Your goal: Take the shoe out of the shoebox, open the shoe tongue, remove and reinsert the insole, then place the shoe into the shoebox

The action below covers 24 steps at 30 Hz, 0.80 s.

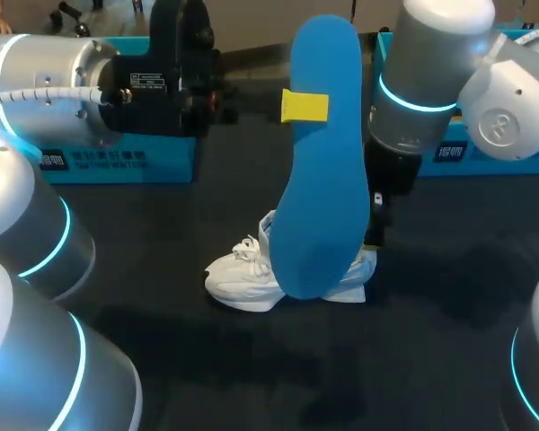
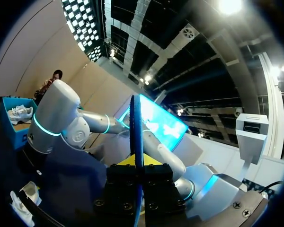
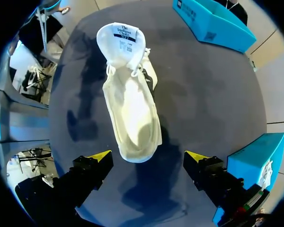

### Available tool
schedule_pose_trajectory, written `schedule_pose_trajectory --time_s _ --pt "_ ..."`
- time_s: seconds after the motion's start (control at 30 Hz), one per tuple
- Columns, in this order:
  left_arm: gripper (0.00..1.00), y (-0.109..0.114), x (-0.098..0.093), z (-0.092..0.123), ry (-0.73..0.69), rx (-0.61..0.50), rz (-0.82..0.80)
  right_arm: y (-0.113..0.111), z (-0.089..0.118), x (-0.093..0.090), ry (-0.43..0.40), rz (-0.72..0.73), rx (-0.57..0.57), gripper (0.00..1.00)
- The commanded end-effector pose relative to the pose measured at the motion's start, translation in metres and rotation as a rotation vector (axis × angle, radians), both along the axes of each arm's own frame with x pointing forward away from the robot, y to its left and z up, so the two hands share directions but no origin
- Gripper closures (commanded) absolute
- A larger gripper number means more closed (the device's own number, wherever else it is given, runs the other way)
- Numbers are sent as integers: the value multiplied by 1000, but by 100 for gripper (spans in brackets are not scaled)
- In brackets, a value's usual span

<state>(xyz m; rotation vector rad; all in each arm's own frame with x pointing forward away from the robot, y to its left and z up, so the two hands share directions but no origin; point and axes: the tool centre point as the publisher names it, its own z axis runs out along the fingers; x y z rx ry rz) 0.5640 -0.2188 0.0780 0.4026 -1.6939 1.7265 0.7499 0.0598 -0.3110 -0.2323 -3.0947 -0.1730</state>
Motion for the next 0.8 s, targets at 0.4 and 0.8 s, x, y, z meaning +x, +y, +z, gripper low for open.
schedule_pose_trajectory --time_s 0.4,0.8 --pt "100 -1 -1 -1 0 -1 1 8 -12 14 -33 -12 3 0" --pt "100 -1 -1 -1 0 -1 1 36 -17 33 -31 43 10 0"
